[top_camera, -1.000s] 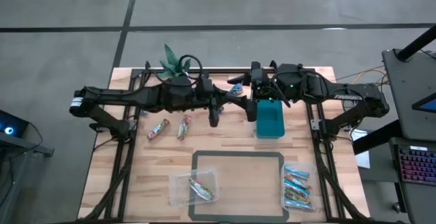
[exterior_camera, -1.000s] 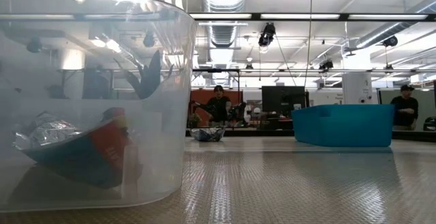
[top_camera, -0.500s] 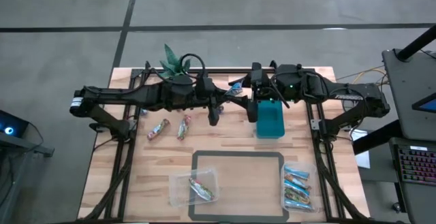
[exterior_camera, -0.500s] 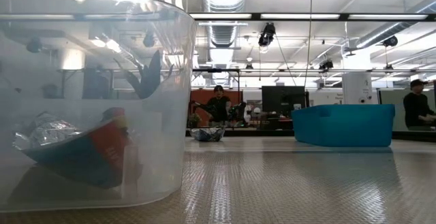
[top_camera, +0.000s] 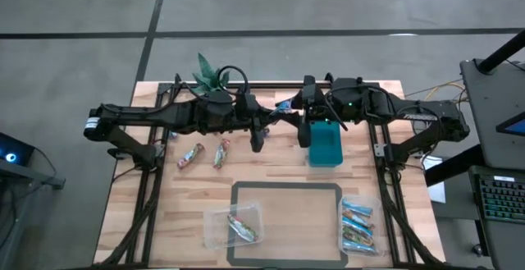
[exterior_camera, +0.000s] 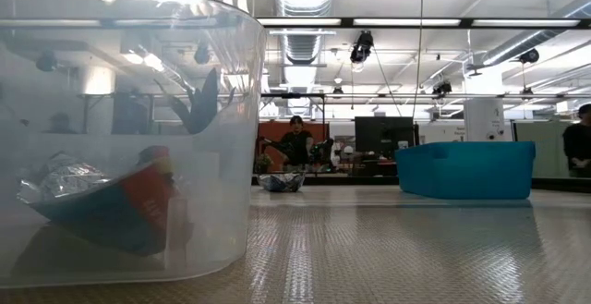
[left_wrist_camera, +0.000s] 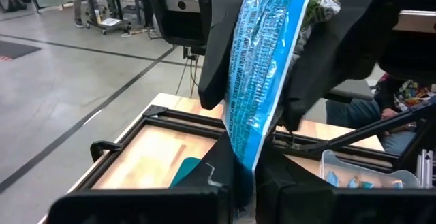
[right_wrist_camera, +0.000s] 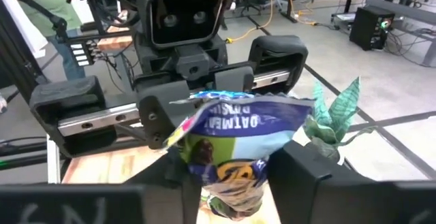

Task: Pick and place Granola Bars by type
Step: Put the bottom left blue granola bar into the blue bin

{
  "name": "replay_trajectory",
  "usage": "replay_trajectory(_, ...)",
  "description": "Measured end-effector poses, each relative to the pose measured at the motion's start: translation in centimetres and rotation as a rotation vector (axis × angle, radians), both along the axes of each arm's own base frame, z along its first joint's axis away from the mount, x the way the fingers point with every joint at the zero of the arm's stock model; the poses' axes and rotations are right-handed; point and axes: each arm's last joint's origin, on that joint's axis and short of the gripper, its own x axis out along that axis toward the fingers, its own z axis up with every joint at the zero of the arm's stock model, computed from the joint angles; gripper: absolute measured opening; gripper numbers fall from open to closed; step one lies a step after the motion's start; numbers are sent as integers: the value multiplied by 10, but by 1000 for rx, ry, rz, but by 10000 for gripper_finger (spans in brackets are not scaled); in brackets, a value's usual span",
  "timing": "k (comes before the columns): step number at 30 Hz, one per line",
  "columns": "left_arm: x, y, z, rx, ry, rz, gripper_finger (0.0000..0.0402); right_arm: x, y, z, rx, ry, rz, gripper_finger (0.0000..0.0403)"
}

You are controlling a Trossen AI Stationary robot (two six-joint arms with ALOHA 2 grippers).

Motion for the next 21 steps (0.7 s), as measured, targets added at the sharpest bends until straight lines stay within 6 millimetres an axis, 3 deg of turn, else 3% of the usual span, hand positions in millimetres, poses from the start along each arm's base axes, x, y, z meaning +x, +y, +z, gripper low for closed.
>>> replay_trajectory(9, -1, 1, -2, -55, 15, 19, 55, -1, 0, 0, -52, 18, 12, 38)
replay_trajectory(21, -35, 5, 14, -34, 47, 32, 139, -15, -12, 14, -62, 113, -126, 25)
